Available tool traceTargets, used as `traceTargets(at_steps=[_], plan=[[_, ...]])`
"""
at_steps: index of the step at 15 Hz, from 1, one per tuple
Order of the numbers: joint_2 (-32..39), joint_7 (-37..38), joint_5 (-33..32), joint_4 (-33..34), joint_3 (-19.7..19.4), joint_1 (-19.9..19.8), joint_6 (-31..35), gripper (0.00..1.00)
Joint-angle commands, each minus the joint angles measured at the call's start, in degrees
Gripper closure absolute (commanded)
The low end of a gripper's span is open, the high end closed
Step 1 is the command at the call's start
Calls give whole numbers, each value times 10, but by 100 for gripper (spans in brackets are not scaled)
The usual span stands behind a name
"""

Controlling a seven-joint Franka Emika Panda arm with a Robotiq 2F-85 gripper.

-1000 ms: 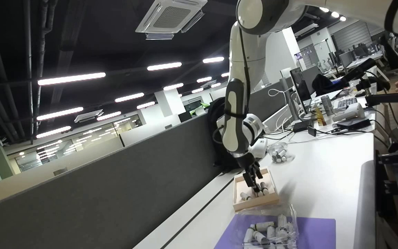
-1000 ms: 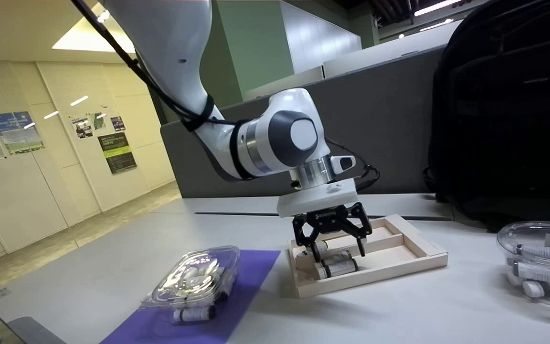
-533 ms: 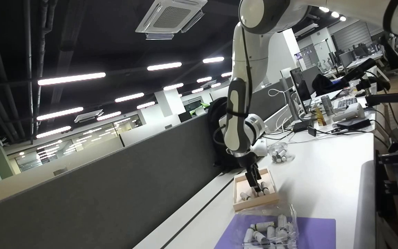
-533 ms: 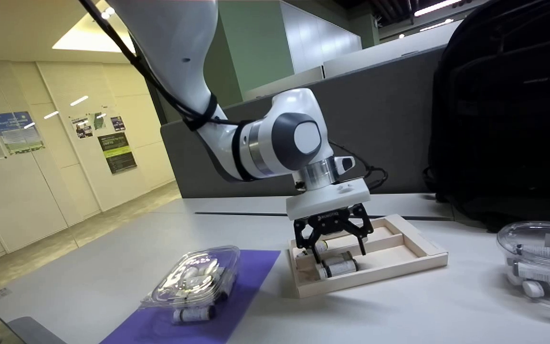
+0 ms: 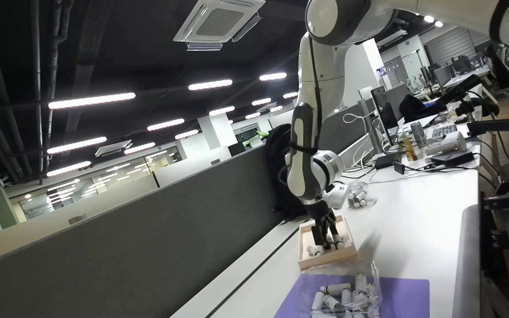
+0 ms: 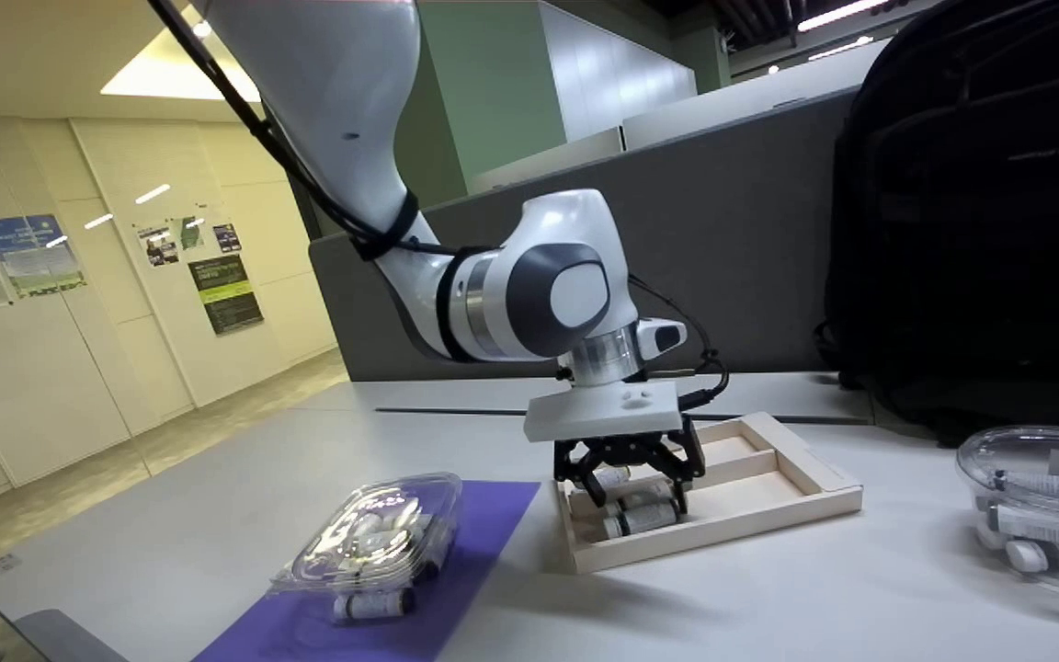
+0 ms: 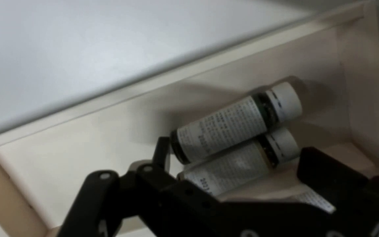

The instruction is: Remove the bottle from the tray and put it on the table

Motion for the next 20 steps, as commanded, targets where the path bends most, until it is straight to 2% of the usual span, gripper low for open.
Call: traceTargets(at_steps=[1, 6, 7, 9, 17, 18, 20], plan=[[-3, 37, 27, -13, 15, -17, 15, 0], [-8, 39, 41, -24, 19, -24, 27, 0], [-8, 39, 44, -25, 20, -26, 28, 25], [-9, 45, 45, -27, 17, -26, 32, 33], [-27, 60, 42, -31, 5, -19, 42, 88], [-30, 63, 41, -33, 4, -19, 45, 93], [-38, 65, 39, -38, 2, -18, 48, 94]])
